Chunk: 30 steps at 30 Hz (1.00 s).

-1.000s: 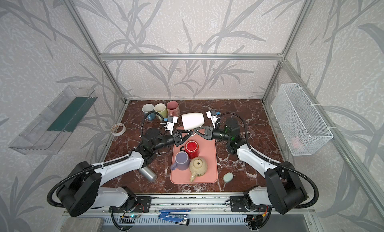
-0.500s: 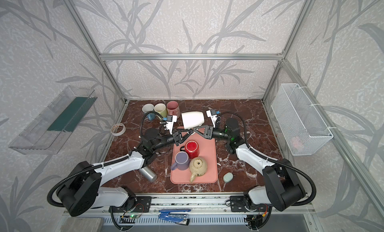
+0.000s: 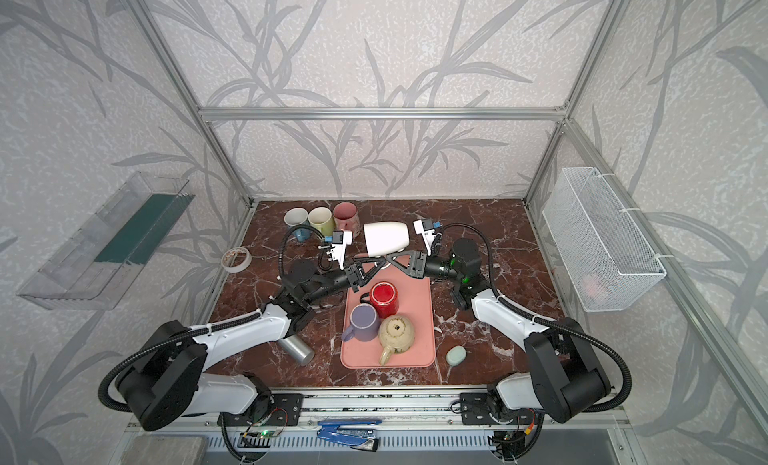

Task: Turn the mug right side up
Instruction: 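Carry the white mug upright with the left gripper while the right gripper releases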

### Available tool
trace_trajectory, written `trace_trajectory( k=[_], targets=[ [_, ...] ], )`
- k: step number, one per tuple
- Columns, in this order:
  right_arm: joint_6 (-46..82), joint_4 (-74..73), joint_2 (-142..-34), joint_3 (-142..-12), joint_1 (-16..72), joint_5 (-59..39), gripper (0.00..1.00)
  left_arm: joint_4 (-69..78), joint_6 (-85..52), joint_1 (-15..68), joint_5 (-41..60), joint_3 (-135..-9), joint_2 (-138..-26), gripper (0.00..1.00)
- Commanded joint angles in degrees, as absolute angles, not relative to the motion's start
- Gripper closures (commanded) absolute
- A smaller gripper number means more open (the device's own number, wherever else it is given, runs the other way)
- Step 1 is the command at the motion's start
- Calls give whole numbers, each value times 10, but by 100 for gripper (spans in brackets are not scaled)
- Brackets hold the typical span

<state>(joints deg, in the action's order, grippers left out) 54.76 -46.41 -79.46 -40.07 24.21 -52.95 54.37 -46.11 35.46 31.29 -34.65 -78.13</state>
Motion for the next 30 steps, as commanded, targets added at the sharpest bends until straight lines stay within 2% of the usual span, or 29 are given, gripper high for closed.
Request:
trace_trajectory(
  k=[1,3,8,14,17,24,30],
  targets=[
    [536,-504,-794,-394,250,-562,100,600,-475,353,290,-351,-785,94],
    [536,-504,-792,-394,250,-562,100,602,-476,353,286,-349,-787,100],
    [532,-499,-791,-396,250,-561,100,607,-476,354,281,-342,-787,100],
    [524,-495,-789,-391,249,-555,64,607,-473,353,269,-327,-780,100],
    [514,-489,-783,-383,249,-546,56,593,-471,354,264,-327,-779,100],
    [489,-449,-771,-382,248,-533,50,588,-468,353,249,-323,-781,100],
    [429,-322,-725,-381,247,-474,48,539,-447,352,226,-325,-771,100]
  ],
)
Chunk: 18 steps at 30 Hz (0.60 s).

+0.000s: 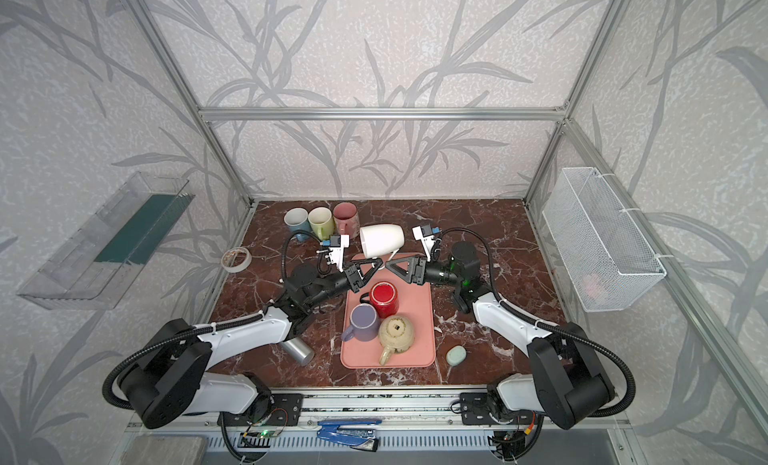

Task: Turn the mug right side up
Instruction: 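Carry the white mug upright with the left gripper while the right gripper releases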

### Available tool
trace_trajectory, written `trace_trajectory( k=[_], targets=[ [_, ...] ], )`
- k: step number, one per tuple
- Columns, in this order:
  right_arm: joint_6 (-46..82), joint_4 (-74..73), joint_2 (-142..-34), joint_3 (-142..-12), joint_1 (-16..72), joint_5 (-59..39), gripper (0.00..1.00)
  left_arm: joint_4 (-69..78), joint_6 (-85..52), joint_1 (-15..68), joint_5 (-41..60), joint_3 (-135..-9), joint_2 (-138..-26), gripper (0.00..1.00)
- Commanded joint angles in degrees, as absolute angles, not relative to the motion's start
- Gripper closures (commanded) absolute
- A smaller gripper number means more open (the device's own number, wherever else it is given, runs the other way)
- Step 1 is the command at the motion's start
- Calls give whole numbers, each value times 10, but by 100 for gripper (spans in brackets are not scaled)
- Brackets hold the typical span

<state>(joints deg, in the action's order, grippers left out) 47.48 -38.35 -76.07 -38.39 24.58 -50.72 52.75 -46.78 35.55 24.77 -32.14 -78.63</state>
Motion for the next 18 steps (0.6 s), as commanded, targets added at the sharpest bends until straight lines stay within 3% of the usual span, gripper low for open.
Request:
trace_trajectory(
  k=[1,11,18],
  targets=[
    [417,-302,-715,-379,247,-463,48,525,-441,352,222,-327,-768,100],
    [361,-191,-649,-369,248,-403,47,391,-392,347,176,-368,-753,100],
    [323,-127,-618,-367,250,-348,46,222,-338,343,128,-445,-751,100]
  ],
)
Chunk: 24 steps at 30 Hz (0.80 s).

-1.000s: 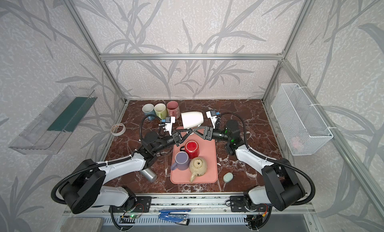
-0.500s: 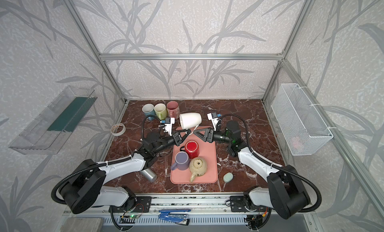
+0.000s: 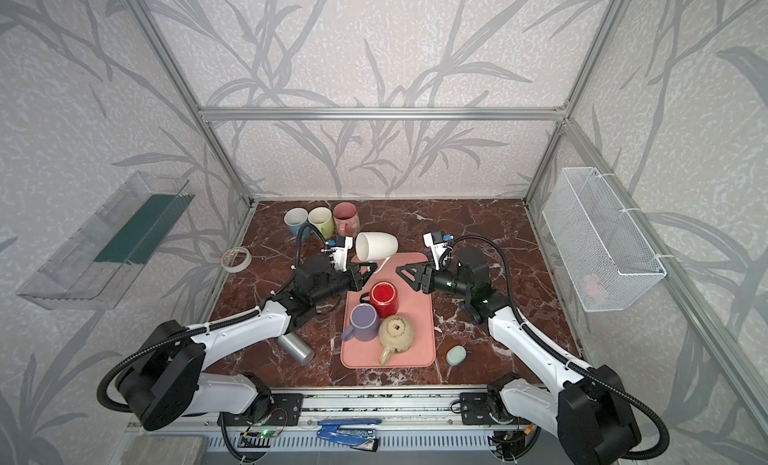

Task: Turn the mug right side up
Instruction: 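Carry the white mug upright with the left gripper while the right gripper releases, then lower the white mug beside the pink ghost mug with the left gripper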

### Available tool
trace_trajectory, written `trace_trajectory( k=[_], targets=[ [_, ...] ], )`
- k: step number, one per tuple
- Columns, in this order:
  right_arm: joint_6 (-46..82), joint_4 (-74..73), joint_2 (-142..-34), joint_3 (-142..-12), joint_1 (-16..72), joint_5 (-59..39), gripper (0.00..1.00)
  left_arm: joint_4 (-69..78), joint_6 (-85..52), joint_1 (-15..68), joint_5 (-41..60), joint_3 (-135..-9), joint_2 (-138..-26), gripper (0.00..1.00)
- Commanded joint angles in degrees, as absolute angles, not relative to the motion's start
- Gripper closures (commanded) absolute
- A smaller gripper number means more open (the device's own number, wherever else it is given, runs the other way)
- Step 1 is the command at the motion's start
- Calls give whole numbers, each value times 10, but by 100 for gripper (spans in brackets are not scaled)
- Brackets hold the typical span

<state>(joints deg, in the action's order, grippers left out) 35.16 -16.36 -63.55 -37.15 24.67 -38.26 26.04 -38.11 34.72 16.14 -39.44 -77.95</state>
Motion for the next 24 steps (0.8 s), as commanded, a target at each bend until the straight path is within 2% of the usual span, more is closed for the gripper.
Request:
trace_trajectory(
  k=[1,6,16,24],
  targets=[
    [317,-108,-616,-369,251,-332,45,193,-331,342,120,-461,-753,100],
    [286,-33,-607,-379,257,-253,34,53,-298,341,80,-549,-779,100],
    [291,-8,-577,-370,276,-195,6,-192,-235,338,-3,-743,-884,100],
    [308,-13,-545,-356,287,-167,0,-346,-203,334,-61,-905,-1003,100]
  ],
)
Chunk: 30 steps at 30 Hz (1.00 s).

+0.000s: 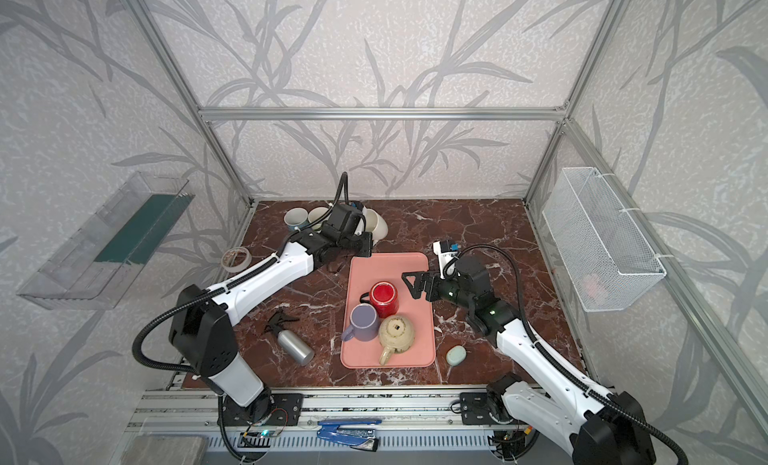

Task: Turn the mug right side up
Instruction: 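Lower the white mug beside the pink ghost mug with the left gripper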

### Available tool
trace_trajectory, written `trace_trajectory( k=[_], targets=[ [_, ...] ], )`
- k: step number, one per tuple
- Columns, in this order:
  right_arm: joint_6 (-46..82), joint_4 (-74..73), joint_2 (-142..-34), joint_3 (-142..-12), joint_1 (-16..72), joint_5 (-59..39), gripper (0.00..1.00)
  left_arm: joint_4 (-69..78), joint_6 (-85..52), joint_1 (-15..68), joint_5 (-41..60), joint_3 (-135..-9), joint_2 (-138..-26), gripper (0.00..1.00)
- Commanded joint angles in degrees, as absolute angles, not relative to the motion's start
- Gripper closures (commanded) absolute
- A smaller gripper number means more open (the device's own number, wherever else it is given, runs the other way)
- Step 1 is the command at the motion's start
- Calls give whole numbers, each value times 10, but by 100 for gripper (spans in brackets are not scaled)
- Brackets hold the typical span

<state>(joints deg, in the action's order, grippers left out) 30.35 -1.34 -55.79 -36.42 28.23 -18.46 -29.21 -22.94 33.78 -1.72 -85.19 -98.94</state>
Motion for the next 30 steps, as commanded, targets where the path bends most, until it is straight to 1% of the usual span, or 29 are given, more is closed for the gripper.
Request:
trace_trajectory(
  k=[1,11,17,30],
  targets=[
    [309,-13,-543,-355,289,-165,1,-360,-200,333,-68,-924,-1018,100],
    [316,-8,-531,-354,296,-152,1,-513,-192,320,-90,-1141,-1181,100],
    [316,-8,-520,-352,304,-144,1,-584,-204,315,-133,-1255,-1264,100],
    [313,-17,-526,-346,312,-141,1,-621,-206,298,-126,-1393,-1380,100]
  ],
)
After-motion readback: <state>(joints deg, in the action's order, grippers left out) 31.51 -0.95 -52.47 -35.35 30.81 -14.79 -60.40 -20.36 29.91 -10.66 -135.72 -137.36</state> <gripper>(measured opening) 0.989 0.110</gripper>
